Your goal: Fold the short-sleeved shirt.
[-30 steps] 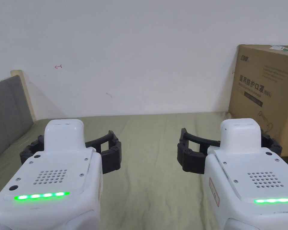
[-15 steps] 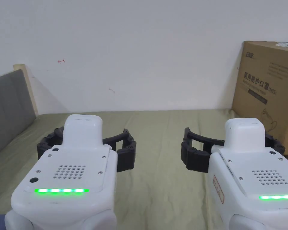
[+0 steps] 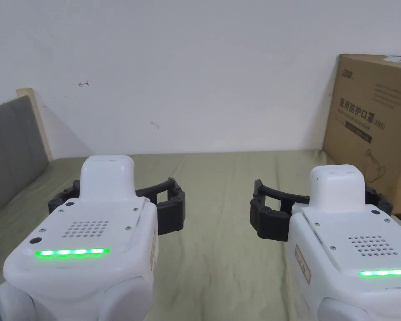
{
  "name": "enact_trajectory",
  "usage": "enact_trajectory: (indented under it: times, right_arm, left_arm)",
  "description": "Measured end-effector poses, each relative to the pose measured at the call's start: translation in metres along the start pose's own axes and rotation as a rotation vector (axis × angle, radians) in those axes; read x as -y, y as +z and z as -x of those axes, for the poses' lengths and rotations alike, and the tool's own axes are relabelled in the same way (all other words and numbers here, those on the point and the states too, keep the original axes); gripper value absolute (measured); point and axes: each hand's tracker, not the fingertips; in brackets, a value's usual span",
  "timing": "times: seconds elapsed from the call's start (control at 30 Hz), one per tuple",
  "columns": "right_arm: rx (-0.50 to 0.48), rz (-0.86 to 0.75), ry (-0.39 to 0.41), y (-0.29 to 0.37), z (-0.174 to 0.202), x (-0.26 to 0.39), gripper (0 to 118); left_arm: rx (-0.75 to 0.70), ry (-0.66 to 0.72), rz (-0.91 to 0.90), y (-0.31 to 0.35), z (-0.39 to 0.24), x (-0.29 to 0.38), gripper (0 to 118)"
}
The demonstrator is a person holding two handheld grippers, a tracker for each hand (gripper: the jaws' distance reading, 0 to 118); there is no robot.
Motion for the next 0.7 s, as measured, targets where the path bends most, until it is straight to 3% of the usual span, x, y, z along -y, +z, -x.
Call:
enact_trajectory:
  times: [0.5,0.7]
  right_arm:
    - [-0.001,0.020,-0.004,-0.005,-0.002,0.004,114]
    - [-0.006,0.028,0.000,-0.007,-0.001,0.003,114]
  left_arm:
    - [0.004,0.028,0.046,0.003,-0.001,-0.011,106]
    - [-0.076,-0.016,0.106,-0.009,-0.007,-0.007,106]
